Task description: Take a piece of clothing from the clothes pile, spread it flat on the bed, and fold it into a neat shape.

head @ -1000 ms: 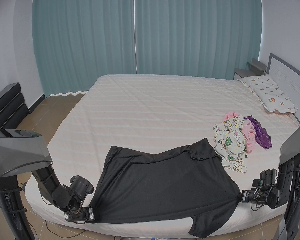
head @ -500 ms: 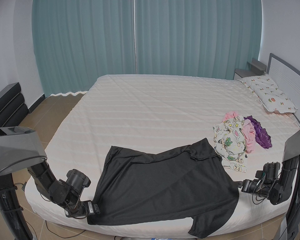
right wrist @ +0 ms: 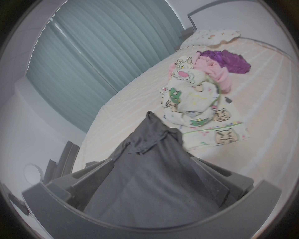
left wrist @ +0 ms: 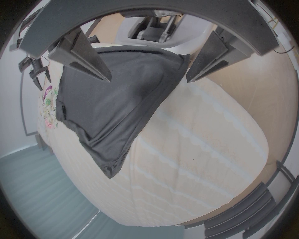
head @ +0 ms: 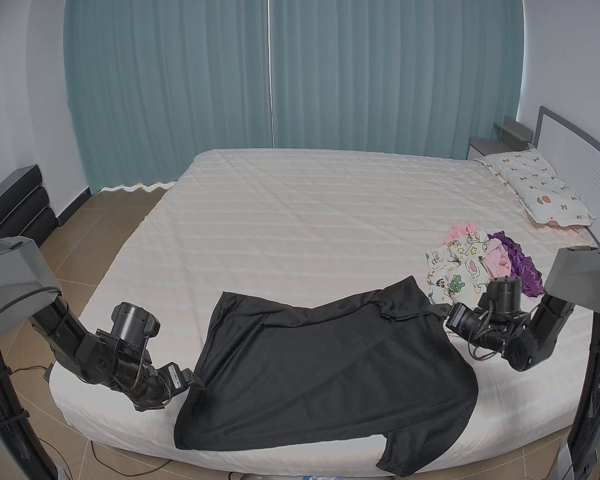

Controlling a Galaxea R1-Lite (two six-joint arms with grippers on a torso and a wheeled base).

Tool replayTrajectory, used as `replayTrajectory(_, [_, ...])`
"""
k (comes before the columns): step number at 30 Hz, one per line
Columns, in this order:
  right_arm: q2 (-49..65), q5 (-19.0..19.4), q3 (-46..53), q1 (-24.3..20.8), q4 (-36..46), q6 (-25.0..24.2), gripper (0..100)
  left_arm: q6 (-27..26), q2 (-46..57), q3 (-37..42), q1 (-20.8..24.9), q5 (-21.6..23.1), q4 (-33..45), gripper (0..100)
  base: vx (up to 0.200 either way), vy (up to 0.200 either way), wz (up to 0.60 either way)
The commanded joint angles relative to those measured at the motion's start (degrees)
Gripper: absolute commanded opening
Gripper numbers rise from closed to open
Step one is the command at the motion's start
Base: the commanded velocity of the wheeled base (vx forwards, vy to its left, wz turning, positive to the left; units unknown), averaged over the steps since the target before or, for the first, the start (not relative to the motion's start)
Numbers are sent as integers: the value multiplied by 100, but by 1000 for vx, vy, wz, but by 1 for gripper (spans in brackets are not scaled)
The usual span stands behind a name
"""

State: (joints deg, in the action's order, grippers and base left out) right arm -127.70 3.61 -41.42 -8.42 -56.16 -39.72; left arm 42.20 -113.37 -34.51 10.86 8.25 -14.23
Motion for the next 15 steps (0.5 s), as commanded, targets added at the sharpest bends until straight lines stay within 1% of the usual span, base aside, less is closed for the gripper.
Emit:
replayTrajectory(1, [-739,-220,-2142,-625,1661,-1108,100,447,70,-223,-137,572,-115,100,0,0,0])
replayTrajectory(3, [-1029,-247,-2546,-678,1978,-1170,100,447,78,-223,-163,722,-115,100,0,0,0])
replayTrajectory(5, [-1319,-431,-2915,-740,2241,-1161,100,455,70,-214,-198,853,-115,100,0,0,0])
replayTrajectory(6, [-1319,-431,-2915,-740,2241,-1161,100,455,70,-214,-198,853,-115,100,0,0,0])
replayTrajectory(7, [-1451,-581,-3100,-792,2347,-1144,100,464,70,-223,-216,897,-115,100,0,0,0])
replayTrajectory(11, [-1600,-616,-3302,-828,2435,-1126,100,482,61,-214,-216,915,-115,100,0,0,0])
replayTrajectory(15, [-1706,-651,-3574,-819,2751,-1144,100,491,26,-223,-216,915,-115,100,0,0,0])
